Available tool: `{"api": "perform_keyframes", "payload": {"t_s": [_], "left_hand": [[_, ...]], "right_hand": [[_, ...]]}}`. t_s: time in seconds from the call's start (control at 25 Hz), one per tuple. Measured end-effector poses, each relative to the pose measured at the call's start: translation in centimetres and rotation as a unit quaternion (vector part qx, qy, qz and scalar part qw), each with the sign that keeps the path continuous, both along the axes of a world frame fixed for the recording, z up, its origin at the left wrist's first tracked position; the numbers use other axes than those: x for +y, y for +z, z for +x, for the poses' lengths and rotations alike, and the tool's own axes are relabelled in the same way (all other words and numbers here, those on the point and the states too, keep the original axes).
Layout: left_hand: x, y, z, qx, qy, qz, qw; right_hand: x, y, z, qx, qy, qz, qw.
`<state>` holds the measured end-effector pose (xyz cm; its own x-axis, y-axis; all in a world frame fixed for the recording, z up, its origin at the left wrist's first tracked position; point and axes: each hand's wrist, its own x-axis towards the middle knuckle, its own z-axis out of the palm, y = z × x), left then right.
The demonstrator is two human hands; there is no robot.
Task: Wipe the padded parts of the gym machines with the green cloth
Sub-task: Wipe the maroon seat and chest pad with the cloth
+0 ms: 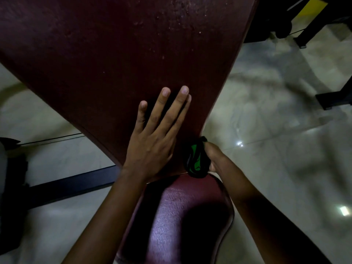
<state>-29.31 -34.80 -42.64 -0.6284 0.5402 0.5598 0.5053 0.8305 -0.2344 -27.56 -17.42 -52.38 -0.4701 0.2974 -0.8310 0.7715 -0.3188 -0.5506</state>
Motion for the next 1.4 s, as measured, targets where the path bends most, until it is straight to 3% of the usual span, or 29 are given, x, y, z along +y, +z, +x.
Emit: {"api": "perform_keyframes", "payload": {"t_s": [0.12,0.2,0.28,0.44,0.6,0.68,0.8,0.88,1.16,1.4], "left_hand": [[-0.5,0.4,0.4,-0.021,0.003,-0.001,1.0],[-0.8,0.6,1.2,-0.051,0.011,-0.003,0.999],[-1.0,1.1,2.3,-0.094,0.031,0.014,0.995],[-1.6,5.1,2.1,-0.103,0.076,0.099,0.987],[-2.7,13.0,-1.3,-0.044,0.097,0.142,0.984],[-3.2,15.7,-2.7,-0.044,0.106,0.159,0.981],[-3.7,17.8,-3.4,-0.053,0.111,0.188,0.974],[-4.0,17.8,-3.0,-0.065,0.111,0.184,0.974],[-4.9,16.4,-1.9,-0.074,0.132,0.19,0.97],[-3.8,14.9,-0.2,-0.101,0.163,0.237,0.952]], "right_hand": [[-0.4,2.5,0.6,0.031,-0.055,-0.034,0.997],[-0.8,5.6,2.1,0.125,-0.109,0.04,0.985],[-1.5,10.9,2.0,0.274,-0.119,0.157,0.941],[-2.2,20.0,-1.9,0.461,-0.056,0.373,0.803],[-1.0,27.0,-4.5,0.565,0.063,0.541,0.62],[-1.2,29.7,-6.3,0.587,0.158,0.596,0.525],[-2.5,33.5,-9.3,0.55,0.262,0.694,0.383],[-3.8,35.3,-10.6,0.533,0.303,0.72,0.325],[-7.6,38.7,-14.3,0.563,0.372,0.71,0.2],[-9.4,39.7,-15.9,0.6,0.398,0.682,0.132]]}}
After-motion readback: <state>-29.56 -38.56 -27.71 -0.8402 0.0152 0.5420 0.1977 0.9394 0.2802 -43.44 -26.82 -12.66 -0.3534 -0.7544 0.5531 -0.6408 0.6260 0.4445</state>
